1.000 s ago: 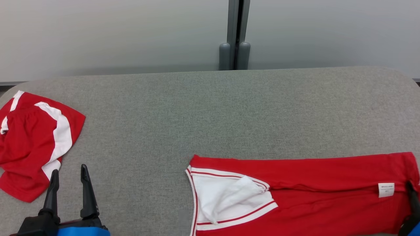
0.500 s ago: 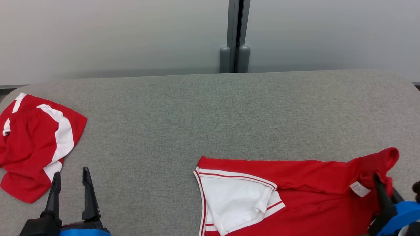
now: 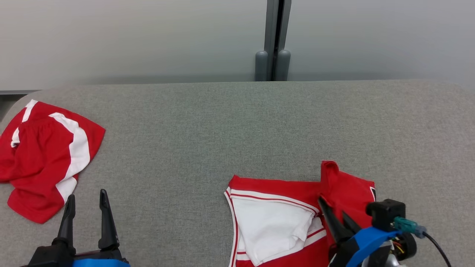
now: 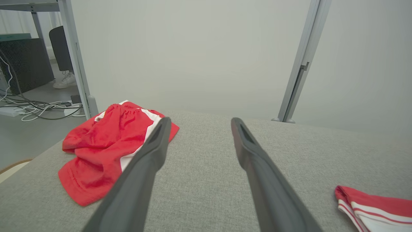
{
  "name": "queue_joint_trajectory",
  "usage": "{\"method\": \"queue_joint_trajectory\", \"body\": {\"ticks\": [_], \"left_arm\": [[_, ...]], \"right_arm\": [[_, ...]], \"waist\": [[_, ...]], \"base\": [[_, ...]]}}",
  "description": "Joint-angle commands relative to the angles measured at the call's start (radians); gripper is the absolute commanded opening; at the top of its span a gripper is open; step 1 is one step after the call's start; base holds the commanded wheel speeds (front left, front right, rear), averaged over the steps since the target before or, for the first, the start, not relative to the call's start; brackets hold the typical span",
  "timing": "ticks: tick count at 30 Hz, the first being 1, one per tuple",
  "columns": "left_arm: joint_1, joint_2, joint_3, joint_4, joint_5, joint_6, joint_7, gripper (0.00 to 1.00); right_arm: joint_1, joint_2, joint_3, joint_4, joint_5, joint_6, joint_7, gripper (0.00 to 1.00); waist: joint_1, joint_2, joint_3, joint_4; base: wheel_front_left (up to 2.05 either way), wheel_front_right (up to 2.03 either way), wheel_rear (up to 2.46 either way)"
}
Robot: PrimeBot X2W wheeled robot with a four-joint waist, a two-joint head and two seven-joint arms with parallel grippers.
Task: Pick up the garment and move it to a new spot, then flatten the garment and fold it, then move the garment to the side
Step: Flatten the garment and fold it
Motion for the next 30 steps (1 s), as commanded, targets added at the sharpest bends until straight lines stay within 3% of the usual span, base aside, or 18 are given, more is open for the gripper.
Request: {"method": "queue_joint_trajectory", "body": {"ticks": [1,14,23,24,25,30], "left_arm": [[-0.022,-0.001,-0.005,0.002,-0.005,0.004,-0.004,1.00],[-0.041,-0.001,-0.016,0.012,-0.011,0.001,-0.004,1.00],[-0.057,-0.001,-0.032,0.013,-0.013,0.005,-0.004,1.00],[-0.058,-0.001,-0.032,0.013,-0.013,0.005,-0.004,1.00],[-0.058,-0.001,-0.033,0.014,-0.014,0.006,-0.004,1.00],[-0.056,-0.001,-0.037,0.015,-0.019,0.004,-0.004,1.00]], "right_arm": [[-0.022,0.005,0.020,0.008,0.004,0.000,-0.005,0.00],[-0.118,0.016,0.269,0.104,0.114,0.001,-0.068,0.00],[-0.171,0.016,0.346,0.193,0.163,0.001,-0.107,0.00],[-0.178,0.016,0.351,0.206,0.161,0.001,-0.108,0.41],[-0.183,0.016,0.353,0.214,0.166,0.001,-0.113,1.00],[-0.192,0.016,0.341,0.236,0.149,0.001,-0.163,1.00]], "waist": [[0.0000,0.0000,0.004,0.004],[0.0000,0.0000,0.011,0.049],[0.0000,0.0000,0.026,0.076],[0.0000,0.0000,0.027,0.077],[0.0000,0.0000,0.028,0.078],[0.0000,0.0000,0.023,0.073]], "base": [[0.00,0.00,0.00],[0.00,0.00,0.00],[0.00,0.00,0.00],[0.00,0.00,0.00],[0.00,0.00,0.00],[0.00,0.00,0.00]]}}
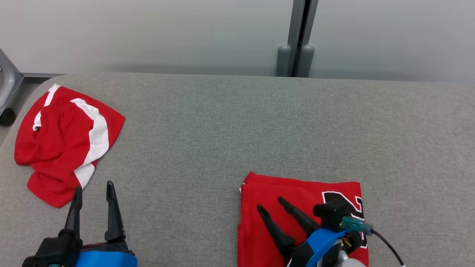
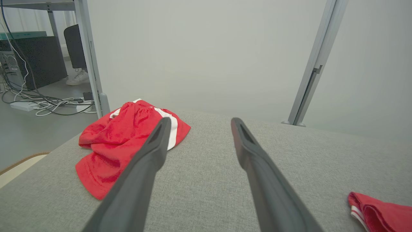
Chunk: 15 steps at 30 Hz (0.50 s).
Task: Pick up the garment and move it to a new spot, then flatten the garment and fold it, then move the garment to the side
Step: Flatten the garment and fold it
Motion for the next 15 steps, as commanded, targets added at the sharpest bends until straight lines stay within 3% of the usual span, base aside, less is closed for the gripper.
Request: {"method": "queue_joint_trajectory", "body": {"ticks": [1,6,15], "left_arm": [[-0.017,-0.001,-0.007,0.000,-0.005,0.000,-0.004,1.00],[-0.004,-0.001,-0.021,-0.006,0.002,-0.006,-0.004,1.00],[0.009,0.000,-0.052,0.006,0.023,-0.003,-0.004,1.00]], "right_arm": [[-0.019,-0.002,-0.017,-0.008,-0.018,0.000,-0.027,1.00],[-0.001,-0.003,-0.114,-0.048,-0.107,0.000,-0.079,1.00],[0.090,-0.060,-0.334,-0.182,-0.203,0.000,-0.110,1.00]], "waist": [[-0.0001,0.0000,-0.005,-0.005],[-0.0001,0.0000,-0.027,-0.030],[-0.0001,0.0000,-0.070,-0.077]], "base": [[0.00,0.00,0.00],[0.00,0.00,0.00],[0.00,0.00,0.00]]}}
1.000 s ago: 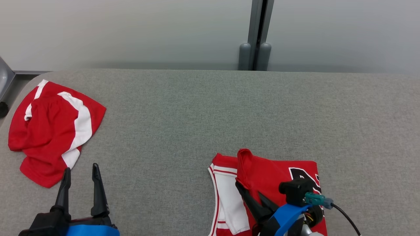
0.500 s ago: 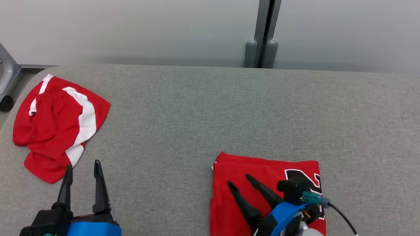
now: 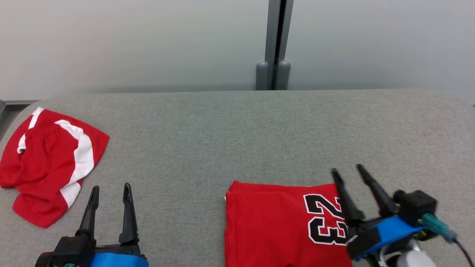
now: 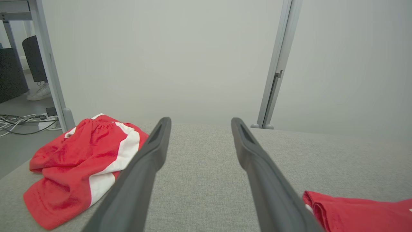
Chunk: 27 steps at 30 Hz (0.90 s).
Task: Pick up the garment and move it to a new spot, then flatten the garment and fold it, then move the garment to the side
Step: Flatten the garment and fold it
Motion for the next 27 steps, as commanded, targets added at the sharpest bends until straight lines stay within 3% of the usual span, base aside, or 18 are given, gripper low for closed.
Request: {"method": "queue_joint_trajectory", "body": {"ticks": [1,8,27], "left_arm": [[0.010,0.000,0.003,0.003,0.010,0.003,-0.004,1.00],[0.039,0.000,0.013,0.016,0.034,0.005,-0.004,1.00],[0.050,0.012,0.013,-0.006,0.027,0.010,0.036,1.00]], "right_arm": [[0.027,-0.012,-0.037,-0.023,-0.010,0.000,-0.006,1.00],[0.132,-0.008,-0.161,-0.118,-0.038,0.001,0.010,1.00],[0.323,0.051,-0.246,-0.265,-0.069,0.001,0.066,1.00]], "waist": [[0.0000,0.0000,-0.016,-0.015],[0.0000,0.0000,-0.045,-0.038],[0.0000,0.0000,-0.083,-0.009]], "base": [[0.00,0.00,0.00],[0.00,0.00,0.00],[0.00,0.00,0.00]]}}
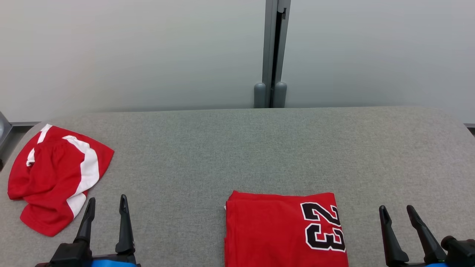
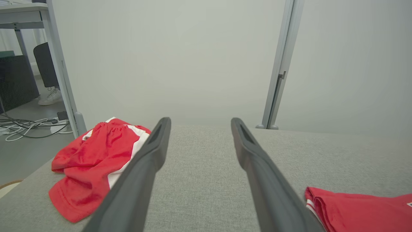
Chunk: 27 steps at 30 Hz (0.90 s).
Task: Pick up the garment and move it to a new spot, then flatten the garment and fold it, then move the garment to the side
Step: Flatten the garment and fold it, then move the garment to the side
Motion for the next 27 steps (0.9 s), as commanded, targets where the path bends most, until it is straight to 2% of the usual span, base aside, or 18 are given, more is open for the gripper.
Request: {"method": "queue_joint_trajectory", "body": {"ticks": [1,8,27], "left_arm": [[0.007,0.005,-0.006,-0.018,-0.003,0.004,0.013,1.00],[0.014,0.009,-0.009,-0.045,-0.014,0.007,0.045,1.00],[0.030,0.024,-0.011,-0.057,-0.028,0.025,0.047,1.00]], "right_arm": [[0.014,0.001,-0.001,-0.009,0.002,0.000,0.004,1.00],[0.017,0.001,0.012,-0.017,0.019,0.000,0.009,1.00],[0.014,0.001,0.019,-0.007,0.010,0.000,0.025,1.00]], "waist": [[0.0001,0.0000,-0.002,0.003],[0.0001,0.0000,-0.007,0.010],[0.0001,0.0000,-0.001,0.005]], "base": [[0.00,0.00,0.00],[0.00,0.00,0.00],[0.00,0.00,0.00]]}}
